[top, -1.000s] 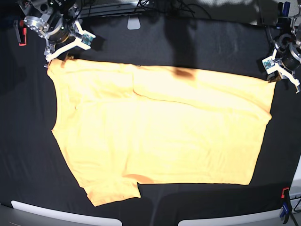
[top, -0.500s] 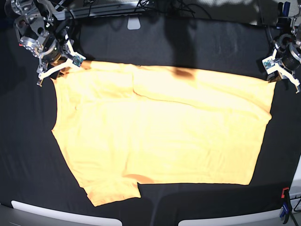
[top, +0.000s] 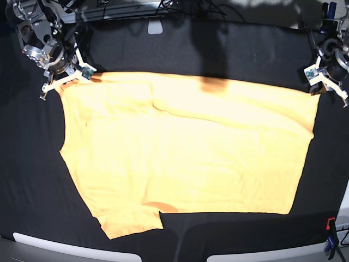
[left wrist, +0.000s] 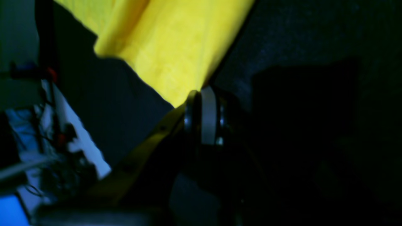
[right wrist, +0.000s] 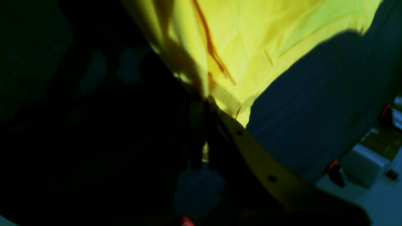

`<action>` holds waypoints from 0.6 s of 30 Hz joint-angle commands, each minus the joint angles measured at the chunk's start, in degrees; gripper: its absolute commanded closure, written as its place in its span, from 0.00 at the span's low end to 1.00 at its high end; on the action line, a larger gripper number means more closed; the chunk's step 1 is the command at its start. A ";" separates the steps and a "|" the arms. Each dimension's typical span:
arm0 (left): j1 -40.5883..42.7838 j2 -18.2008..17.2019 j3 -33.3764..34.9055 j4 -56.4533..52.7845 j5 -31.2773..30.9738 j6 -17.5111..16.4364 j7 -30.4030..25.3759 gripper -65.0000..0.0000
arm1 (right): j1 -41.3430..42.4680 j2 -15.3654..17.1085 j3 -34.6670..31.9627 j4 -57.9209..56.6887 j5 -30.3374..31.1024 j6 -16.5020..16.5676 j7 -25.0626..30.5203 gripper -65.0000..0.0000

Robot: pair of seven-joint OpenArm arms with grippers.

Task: Layout the t-shirt on the table in an organized manner, then fold the t-shirt properly
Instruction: 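Lower the shirt edge onto the table and open both grippers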

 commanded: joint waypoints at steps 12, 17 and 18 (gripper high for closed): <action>14.93 -11.04 -0.39 4.61 -8.44 -0.02 3.96 1.00 | -12.04 5.05 0.59 8.85 -0.13 -2.51 -3.15 1.00; 19.52 -11.89 -0.39 6.14 -8.26 -0.02 4.42 1.00 | -18.29 5.07 0.59 10.97 -1.01 -3.93 -7.23 1.00; 20.17 -11.91 -0.39 6.27 -8.20 -0.02 4.42 1.00 | -19.28 5.07 0.59 11.10 -1.01 -4.26 -7.54 1.00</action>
